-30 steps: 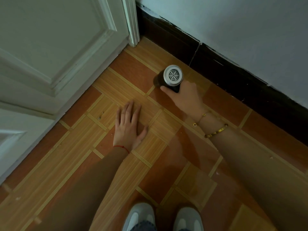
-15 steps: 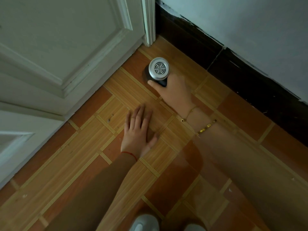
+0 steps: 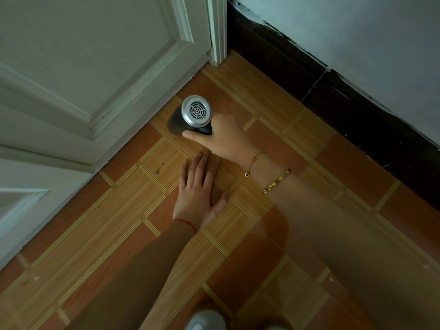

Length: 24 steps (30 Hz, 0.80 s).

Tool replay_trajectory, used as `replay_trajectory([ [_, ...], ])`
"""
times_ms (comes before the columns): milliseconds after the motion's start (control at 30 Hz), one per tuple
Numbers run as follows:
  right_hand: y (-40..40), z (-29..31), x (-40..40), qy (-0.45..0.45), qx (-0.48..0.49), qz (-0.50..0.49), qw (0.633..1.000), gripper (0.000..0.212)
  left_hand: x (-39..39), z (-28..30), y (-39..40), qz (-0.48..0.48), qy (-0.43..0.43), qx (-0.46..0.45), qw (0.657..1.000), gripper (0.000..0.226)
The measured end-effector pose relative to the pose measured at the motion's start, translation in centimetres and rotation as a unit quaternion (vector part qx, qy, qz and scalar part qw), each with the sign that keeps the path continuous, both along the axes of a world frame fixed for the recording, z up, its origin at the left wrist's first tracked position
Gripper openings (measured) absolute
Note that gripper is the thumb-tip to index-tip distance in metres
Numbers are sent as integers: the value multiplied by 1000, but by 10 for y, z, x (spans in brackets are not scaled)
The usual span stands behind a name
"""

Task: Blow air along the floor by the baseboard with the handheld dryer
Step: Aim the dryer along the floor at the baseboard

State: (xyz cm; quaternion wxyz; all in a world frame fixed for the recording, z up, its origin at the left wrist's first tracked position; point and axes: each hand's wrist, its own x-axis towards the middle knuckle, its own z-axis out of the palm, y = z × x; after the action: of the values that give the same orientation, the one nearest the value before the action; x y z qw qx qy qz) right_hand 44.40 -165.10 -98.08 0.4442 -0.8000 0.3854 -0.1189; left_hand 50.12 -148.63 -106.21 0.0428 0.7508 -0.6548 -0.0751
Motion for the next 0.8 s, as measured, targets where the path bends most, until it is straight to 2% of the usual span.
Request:
replay_trajectory([
  [167, -12, 1, -27, -15, 1, -103, 995, 46, 0, 1, 0, -1, 7, -4, 1000, 81],
  [300, -22, 1, -64, 16, -67, -246, 967, 47, -1, 4, 0, -2, 2, 1, 1000, 79],
  [367, -20, 1, -78, 17, -65, -279, 958, 50, -1, 5, 0, -1, 1, 2, 1000, 78],
  [567, 18, 1, -103, 39, -23, -241, 969, 49, -1, 6, 0, 1, 14, 15, 1000, 80],
  [633, 35, 0, -107, 20, -2, -232, 973, 47, -2, 6, 1, 3, 16, 13, 1000, 81],
  [800, 57, 4, -128, 34, -1, -235, 971, 41, -5, 9, 2, -5, 3, 7, 1000, 79],
])
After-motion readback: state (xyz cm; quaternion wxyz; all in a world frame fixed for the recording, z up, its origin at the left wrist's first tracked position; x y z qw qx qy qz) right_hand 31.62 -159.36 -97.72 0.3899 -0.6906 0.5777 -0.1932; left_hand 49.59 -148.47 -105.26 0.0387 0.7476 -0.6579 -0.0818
